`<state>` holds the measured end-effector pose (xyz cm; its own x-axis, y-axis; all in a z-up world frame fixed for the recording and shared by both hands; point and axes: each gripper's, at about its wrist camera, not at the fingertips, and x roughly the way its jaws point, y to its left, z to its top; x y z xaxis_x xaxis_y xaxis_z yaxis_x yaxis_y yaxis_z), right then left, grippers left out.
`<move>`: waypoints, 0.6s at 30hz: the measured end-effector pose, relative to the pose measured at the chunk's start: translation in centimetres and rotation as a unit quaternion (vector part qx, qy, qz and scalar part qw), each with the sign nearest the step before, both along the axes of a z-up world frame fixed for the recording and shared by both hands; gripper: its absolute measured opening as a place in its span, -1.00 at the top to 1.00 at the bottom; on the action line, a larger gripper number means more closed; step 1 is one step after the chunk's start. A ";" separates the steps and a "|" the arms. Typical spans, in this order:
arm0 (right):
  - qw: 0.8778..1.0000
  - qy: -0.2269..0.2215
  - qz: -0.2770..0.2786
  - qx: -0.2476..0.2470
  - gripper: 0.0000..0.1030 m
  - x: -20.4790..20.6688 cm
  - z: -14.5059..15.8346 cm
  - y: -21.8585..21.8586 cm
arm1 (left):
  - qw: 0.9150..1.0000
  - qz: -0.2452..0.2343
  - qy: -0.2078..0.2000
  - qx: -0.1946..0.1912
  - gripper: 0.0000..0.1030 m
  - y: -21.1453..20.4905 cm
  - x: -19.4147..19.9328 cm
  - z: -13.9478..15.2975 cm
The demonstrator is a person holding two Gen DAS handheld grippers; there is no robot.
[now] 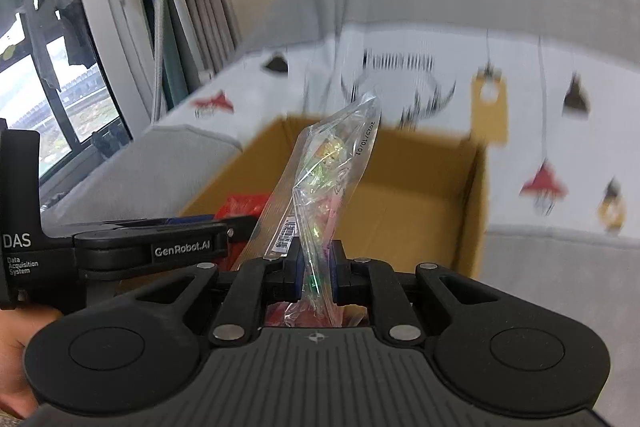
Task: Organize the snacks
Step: 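Carry both snacks over the box and open both tools to drop them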
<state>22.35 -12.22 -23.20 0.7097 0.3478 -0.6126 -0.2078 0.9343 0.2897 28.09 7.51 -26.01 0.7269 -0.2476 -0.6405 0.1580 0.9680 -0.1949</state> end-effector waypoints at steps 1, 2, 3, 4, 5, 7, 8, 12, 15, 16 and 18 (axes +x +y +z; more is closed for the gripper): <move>1.000 0.012 0.000 0.006 0.75 0.3 -0.7 0.0 | 1.000 0.000 0.007 0.005 0.07 0.0 0.2 -0.6; 1.000 0.024 -0.001 0.012 0.75 0.4 -1.4 0.1 | 1.000 -0.001 0.014 0.009 0.07 0.0 0.4 -1.1; 0.999 0.034 -0.003 0.014 0.74 0.5 -2.0 0.2 | 1.000 -0.002 0.021 0.009 0.07 0.0 0.5 -1.5; 0.999 0.043 -0.004 0.012 0.73 0.5 -2.5 0.3 | 1.000 -0.003 0.025 0.010 0.07 0.1 0.6 -1.9; 0.999 0.052 -0.006 0.009 0.66 0.7 -3.0 0.5 | 1.000 -0.004 0.025 0.010 0.06 0.1 0.5 -1.9; 0.998 0.067 -0.017 -0.002 0.36 0.9 -3.7 0.9 | 1.000 -0.012 0.024 0.011 -0.03 0.0 0.5 -1.6; 0.997 0.071 -0.026 -0.007 0.17 0.9 -3.8 0.9 | 0.999 -0.013 0.025 0.014 -0.34 -0.1 0.4 -1.4; 0.997 0.069 -0.039 -0.026 -0.19 -0.2 -3.1 1.0 | 1.000 -0.022 0.007 0.005 -0.83 -0.7 -1.5 0.9; 0.996 0.065 -0.044 -0.040 -0.22 -2.1 -2.1 1.2 | 0.999 -0.041 0.002 0.011 -0.84 -1.9 -3.2 2.8; 0.996 0.063 -0.047 -0.036 -0.28 -2.9 -1.6 1.1 | 0.999 -0.048 0.004 0.013 -0.84 -2.3 -4.0 3.4; 0.996 0.063 -0.058 -0.023 -0.44 -4.6 -0.5 0.9 | 0.998 -0.059 0.015 0.011 -0.84 -3.0 -5.4 4.4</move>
